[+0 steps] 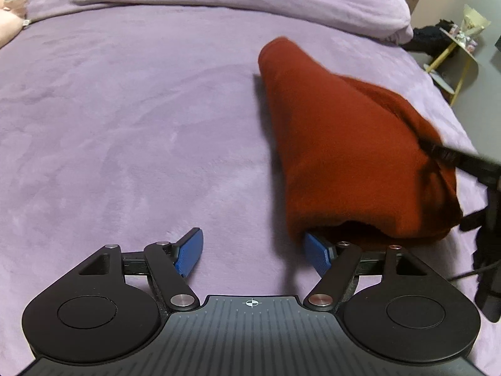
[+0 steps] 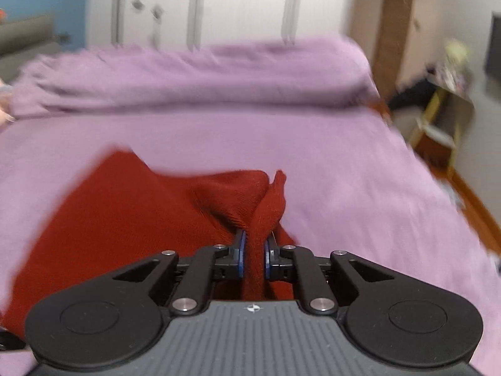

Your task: Fold small clothes

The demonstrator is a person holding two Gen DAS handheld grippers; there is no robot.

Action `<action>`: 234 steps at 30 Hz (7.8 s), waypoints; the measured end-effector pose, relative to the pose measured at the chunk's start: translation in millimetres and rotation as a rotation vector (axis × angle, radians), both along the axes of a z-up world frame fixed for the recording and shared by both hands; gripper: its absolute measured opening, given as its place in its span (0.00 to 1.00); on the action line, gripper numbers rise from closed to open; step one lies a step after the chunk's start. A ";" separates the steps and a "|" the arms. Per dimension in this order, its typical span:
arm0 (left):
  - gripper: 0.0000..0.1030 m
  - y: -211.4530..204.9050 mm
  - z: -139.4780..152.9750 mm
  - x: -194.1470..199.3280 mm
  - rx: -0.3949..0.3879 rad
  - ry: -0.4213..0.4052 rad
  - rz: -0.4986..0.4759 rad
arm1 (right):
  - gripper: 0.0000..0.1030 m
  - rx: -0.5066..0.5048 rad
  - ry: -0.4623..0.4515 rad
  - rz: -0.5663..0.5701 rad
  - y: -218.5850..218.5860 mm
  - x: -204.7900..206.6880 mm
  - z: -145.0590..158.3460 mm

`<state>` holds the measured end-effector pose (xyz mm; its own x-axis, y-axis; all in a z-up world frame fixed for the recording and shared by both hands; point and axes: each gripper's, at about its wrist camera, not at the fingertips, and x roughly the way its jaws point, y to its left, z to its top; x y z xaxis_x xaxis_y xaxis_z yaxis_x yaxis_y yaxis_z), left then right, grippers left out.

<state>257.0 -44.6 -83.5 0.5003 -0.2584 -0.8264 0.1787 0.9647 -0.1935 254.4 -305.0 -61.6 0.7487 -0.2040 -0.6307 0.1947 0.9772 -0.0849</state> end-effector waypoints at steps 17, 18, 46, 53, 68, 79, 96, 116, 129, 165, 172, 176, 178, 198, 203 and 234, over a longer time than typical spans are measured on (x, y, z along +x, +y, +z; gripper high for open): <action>0.73 -0.4 1.7 -4.0 0.009 -0.005 0.029 | 0.49 0.828 -0.094 -0.124 -60.2 -119.3 -34.0; 0.73 -1.9 2.1 -4.7 0.011 -0.007 0.028 | 0.48 0.846 -0.090 -0.124 -58.1 -113.1 -37.0; 0.73 -9.8 39.9 53.9 -0.054 -0.103 0.122 | 0.29 0.440 -0.134 0.050 -6.0 -31.2 19.1; 0.75 -46.7 23.7 96.3 -0.060 -0.157 0.197 | 0.28 0.210 -0.046 0.096 26.4 63.8 9.5; 0.84 -110.6 -15.5 104.9 0.087 -0.262 0.079 | 0.36 0.073 -0.184 -0.035 -18.5 48.8 -49.4; 0.90 -95.8 -13.6 101.2 0.045 -0.255 0.089 | 0.78 0.182 -0.106 -0.124 -40.1 56.6 -45.9; 0.87 41.6 -34.2 -16.2 -0.806 0.218 0.224 | 0.55 1.110 -0.128 -0.179 -69.7 -131.5 -72.8; 0.34 37.7 -36.8 10.3 -0.808 0.223 0.344 | 0.08 1.465 -0.239 -0.253 -70.4 -105.7 -111.1; 0.86 65.3 11.7 22.5 -0.487 0.025 0.005 | 0.85 0.827 -0.094 -0.098 -111.9 -105.0 -54.7; 0.64 130.4 44.1 1.3 -0.165 -0.013 0.075 | 0.60 0.844 0.097 0.165 22.8 -37.1 -41.3; 0.71 71.7 33.5 48.3 -0.050 -0.106 0.109 | 0.46 0.410 0.030 0.232 93.4 6.2 8.5; 0.73 40.2 6.4 69.7 0.026 -0.119 0.076 | 0.38 0.201 0.067 0.243 127.9 39.1 -8.0; 0.76 33.8 -1.0 76.5 0.032 -0.144 0.074 | 0.38 0.166 0.068 0.209 119.1 43.9 -12.7; 0.84 98.4 21.3 -122.6 -0.033 -0.136 0.058 | 0.62 0.867 0.036 0.012 26.3 -149.3 -29.5; 0.82 71.4 1.1 -124.5 0.063 -0.111 0.026 | 0.46 1.041 0.046 -0.014 33.8 -141.4 -51.4; 0.91 86.7 23.5 -80.7 0.139 -0.053 0.209 | 0.18 0.256 0.076 0.153 113.0 -90.2 -13.9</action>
